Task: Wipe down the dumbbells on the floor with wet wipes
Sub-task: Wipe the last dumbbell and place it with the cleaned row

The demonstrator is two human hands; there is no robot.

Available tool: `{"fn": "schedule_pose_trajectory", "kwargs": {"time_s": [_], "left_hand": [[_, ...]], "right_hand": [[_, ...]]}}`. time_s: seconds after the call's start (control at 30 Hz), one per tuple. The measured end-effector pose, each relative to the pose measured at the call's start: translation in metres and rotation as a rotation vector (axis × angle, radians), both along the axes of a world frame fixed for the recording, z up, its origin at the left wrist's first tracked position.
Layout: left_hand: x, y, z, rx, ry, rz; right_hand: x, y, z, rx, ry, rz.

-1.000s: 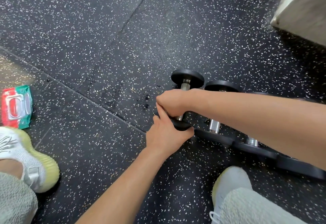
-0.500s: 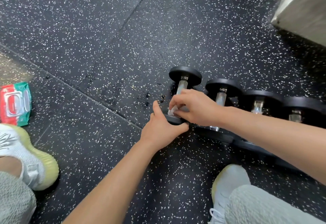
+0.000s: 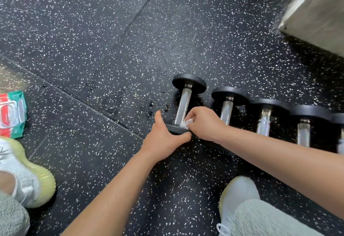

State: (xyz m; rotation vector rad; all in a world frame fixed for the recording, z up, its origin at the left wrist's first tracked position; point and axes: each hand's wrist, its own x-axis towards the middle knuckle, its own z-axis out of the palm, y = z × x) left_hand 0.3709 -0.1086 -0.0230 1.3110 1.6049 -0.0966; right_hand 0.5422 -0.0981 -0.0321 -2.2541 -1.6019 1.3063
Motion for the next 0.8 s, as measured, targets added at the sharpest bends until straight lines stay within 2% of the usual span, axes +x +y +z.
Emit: {"fn": "schedule_pose_trajectory", "kwargs": {"time_s": [0.13, 0.3, 0.47, 0.6, 0.7, 0.8], "left_hand": [[-0.004, 0.002, -0.002, -0.026, -0.021, -0.001], [-0.009, 0.008, -0.006, -0.046, -0.052, -0.023], [-0.007, 0.009, -0.004, 0.021, -0.048, -0.096], [-0.003, 0.022, -0.004, -0.027, -0.061, -0.143], [0.012, 0.041, -0.004, 0.048, -0.06, -0.162], [0.033, 0.049, -0.011, 0.154, 0.014, -0.167]], "right_hand": [[-0.009, 0.008, -0.012, -0.139, 0.095, -0.138], [-0.012, 0.005, -0.017, -0.115, 0.23, -0.314], [0.008, -0.002, -0.007, -0.104, 0.271, -0.403], [0.024, 0.017, 0.011, 0.042, 0.455, -0.665], [0.014, 0.039, 0.006, 0.211, 0.452, -0.945], [-0.007, 0.047, 0.0, 0.244, 0.451, -1.12]]}}
